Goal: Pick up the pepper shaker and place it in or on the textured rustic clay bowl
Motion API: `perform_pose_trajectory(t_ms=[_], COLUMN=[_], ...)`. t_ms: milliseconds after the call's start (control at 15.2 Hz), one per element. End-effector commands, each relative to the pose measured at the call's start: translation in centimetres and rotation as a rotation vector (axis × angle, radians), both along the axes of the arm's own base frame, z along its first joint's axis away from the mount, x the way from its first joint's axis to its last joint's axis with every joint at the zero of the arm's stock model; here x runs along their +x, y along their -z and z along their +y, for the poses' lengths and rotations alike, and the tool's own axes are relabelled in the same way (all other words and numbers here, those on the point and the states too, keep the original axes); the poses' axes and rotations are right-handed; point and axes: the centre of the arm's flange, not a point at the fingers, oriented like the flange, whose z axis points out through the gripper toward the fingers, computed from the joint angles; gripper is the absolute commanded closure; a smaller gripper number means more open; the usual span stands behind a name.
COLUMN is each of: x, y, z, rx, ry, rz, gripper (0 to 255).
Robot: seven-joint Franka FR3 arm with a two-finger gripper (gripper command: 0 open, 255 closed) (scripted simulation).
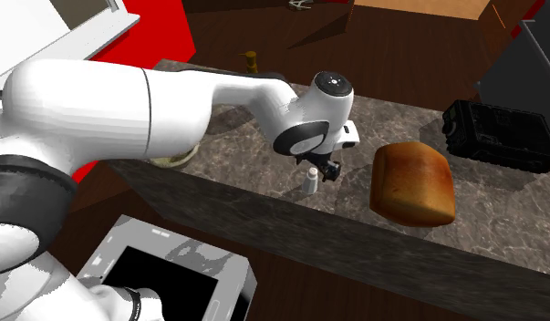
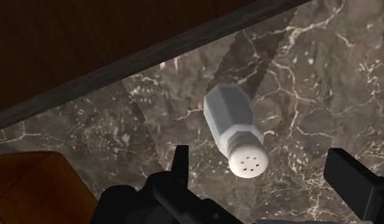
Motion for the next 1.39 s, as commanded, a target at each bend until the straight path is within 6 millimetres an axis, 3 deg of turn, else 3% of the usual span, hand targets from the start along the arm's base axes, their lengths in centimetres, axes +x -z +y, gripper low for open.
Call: perform_pose_trajectory(t_ms=[0,396,858,924,1320], x=[0.1,0.4,0.4,0.4,0.4], y=[1.1,4.0,4.0,4.0,4.0], z=[-0.5,-0.4,-0.4,-0.4,-0.4], rx=[0.000,0.000,0.000,0.000,0.000], ry=[0.002,0.002,0.002,0.002,0.002], rz=[0.001,0.001,0.001,0.001,0.001], gripper=[0,0,0,255,255])
